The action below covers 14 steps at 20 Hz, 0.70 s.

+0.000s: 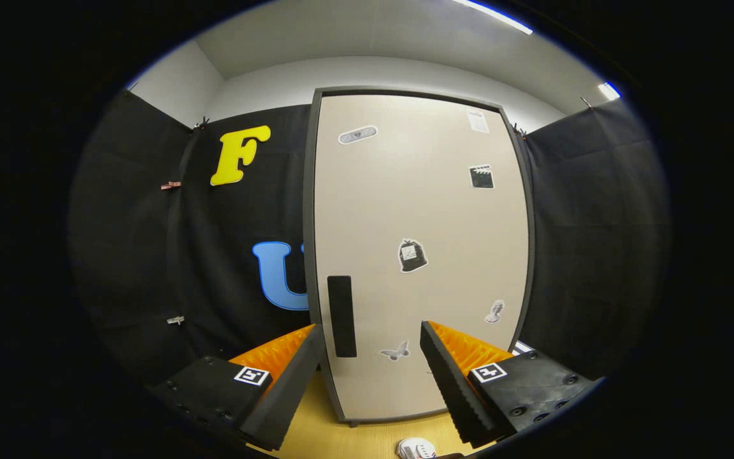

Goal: Open the shoe cabinet door, grab the shoes and put them into the shoe cabinet, then close the shoe cabinet door.

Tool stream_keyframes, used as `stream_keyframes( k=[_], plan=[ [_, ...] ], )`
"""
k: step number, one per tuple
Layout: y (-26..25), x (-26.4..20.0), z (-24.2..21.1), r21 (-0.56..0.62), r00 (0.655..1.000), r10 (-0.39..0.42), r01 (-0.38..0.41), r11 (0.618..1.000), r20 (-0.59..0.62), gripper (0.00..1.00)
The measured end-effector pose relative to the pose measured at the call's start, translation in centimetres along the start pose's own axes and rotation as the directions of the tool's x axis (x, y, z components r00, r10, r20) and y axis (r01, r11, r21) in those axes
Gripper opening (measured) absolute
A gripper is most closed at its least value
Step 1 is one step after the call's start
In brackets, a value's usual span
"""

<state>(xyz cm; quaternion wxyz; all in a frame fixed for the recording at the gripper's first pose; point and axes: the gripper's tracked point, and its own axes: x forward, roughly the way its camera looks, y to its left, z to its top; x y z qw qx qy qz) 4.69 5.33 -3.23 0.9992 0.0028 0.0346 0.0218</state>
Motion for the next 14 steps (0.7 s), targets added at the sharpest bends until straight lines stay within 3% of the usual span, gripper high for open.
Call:
stream_keyframes(
  k=[10,14],
  plan=[
    [2.0,8.5,-3.1,0.025,0.999,-0.027,0.028,0.999,-0.032,0.98],
    [1.9,10.5,-4.0,0.021,0.998,-0.044,0.045,0.999,-0.048,0.92]
  ],
)
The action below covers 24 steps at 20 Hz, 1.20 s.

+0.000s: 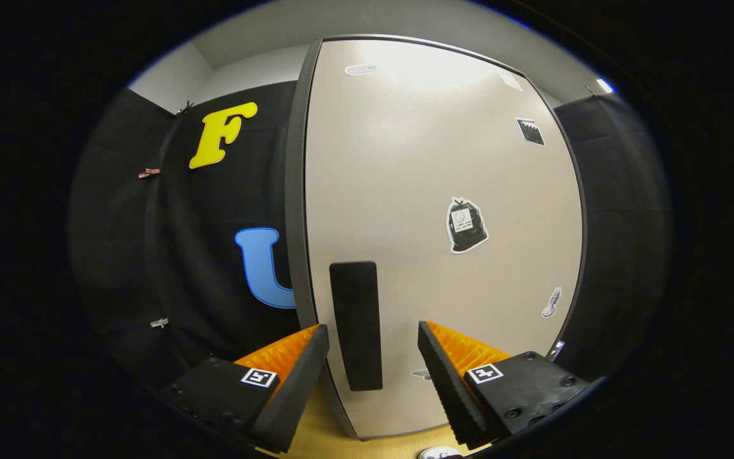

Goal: Open the shoe cabinet door, grab the shoes and put them into the shoe cabinet, then close the shoe cabinet door.

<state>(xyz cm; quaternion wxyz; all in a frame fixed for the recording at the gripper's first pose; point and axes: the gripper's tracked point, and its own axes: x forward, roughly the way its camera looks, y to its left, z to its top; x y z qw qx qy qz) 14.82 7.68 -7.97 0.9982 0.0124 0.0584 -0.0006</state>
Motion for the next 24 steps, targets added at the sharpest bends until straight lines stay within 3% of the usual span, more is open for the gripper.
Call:
stream_keyframes(
  k=[3,4,5,10,12,15,16,24],
  plan=[
    [0.01,0.98,-0.56,-0.006,1.0,-0.013,0.013,1.0,-0.007,0.9],
    [0.03,0.98,-0.65,-0.009,1.0,-0.017,0.017,1.0,-0.01,0.74],
    [0.01,1.07,-0.73,-0.014,1.0,-0.02,0.02,1.0,-0.012,0.69],
    [0.73,1.3,-0.57,-0.017,1.0,-0.003,0.003,1.0,0.001,0.65],
    [0.76,1.13,-0.51,-0.032,1.0,-0.013,0.013,0.999,0.004,0.42],
    [0.7,1.28,-0.67,-0.021,1.0,-0.018,0.018,1.0,-0.004,0.39],
    [0.72,1.07,-0.66,-0.022,1.0,-0.018,0.018,1.0,-0.008,0.33],
    [0.6,0.39,-0.77,-0.012,1.0,0.006,-0.007,1.0,-0.027,0.33]
  ],
)
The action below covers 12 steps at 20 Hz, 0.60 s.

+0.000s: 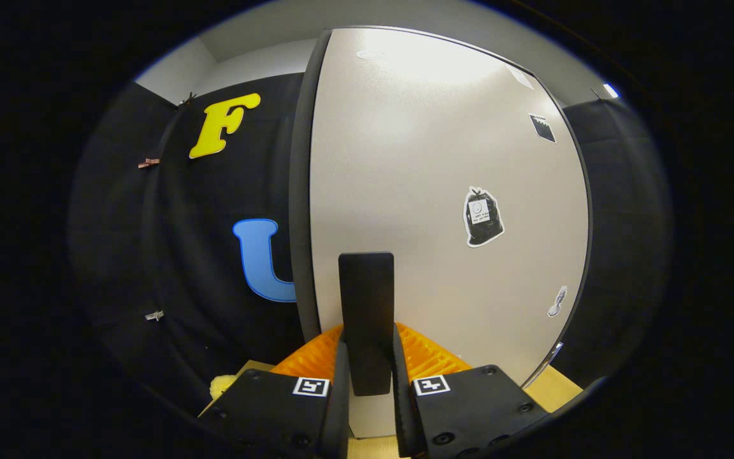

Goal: Open the shoe cabinet door, grab the shoes and put them into the shoe cabinet, then close the shoe cabinet door.

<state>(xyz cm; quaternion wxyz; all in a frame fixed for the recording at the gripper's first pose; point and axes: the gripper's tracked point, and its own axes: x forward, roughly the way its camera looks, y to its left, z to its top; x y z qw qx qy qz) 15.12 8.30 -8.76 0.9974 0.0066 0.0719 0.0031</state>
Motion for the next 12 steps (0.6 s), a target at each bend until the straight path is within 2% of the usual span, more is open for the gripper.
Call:
stream_keyframes(
  k=[12],
  plan=[
    [-1.8,-5.9,-0.1,0.022,0.995,0.095,-0.094,0.995,-0.021,0.33]
  ],
)
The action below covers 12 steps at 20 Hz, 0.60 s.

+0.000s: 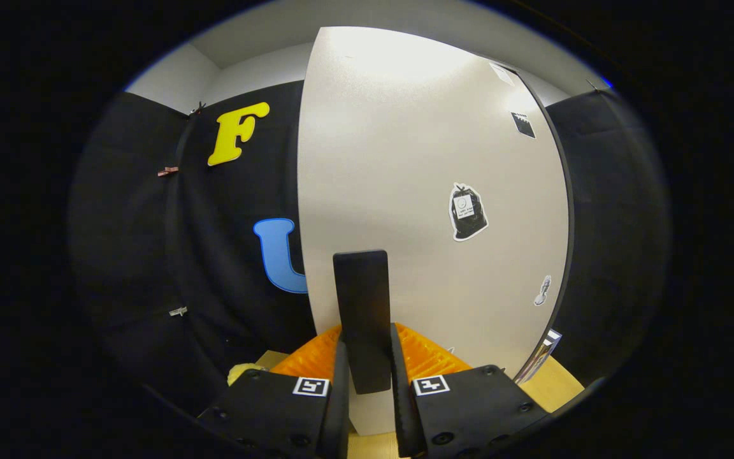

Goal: Open the shoe cabinet door, grab the shoes and put them into the shoe cabinet, then close the shoe cabinet door.

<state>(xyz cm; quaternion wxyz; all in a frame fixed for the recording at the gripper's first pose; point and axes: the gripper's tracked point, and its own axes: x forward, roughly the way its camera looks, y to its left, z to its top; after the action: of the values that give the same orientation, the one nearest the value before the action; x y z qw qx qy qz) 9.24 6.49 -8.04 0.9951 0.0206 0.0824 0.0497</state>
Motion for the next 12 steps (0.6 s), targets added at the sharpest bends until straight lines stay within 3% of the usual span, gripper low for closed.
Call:
stream_keyframes(
  k=[12],
  plan=[
    [-3.8,-7.5,0.0,0.016,0.985,0.172,-0.172,0.985,-0.024,0.33]
  ],
)
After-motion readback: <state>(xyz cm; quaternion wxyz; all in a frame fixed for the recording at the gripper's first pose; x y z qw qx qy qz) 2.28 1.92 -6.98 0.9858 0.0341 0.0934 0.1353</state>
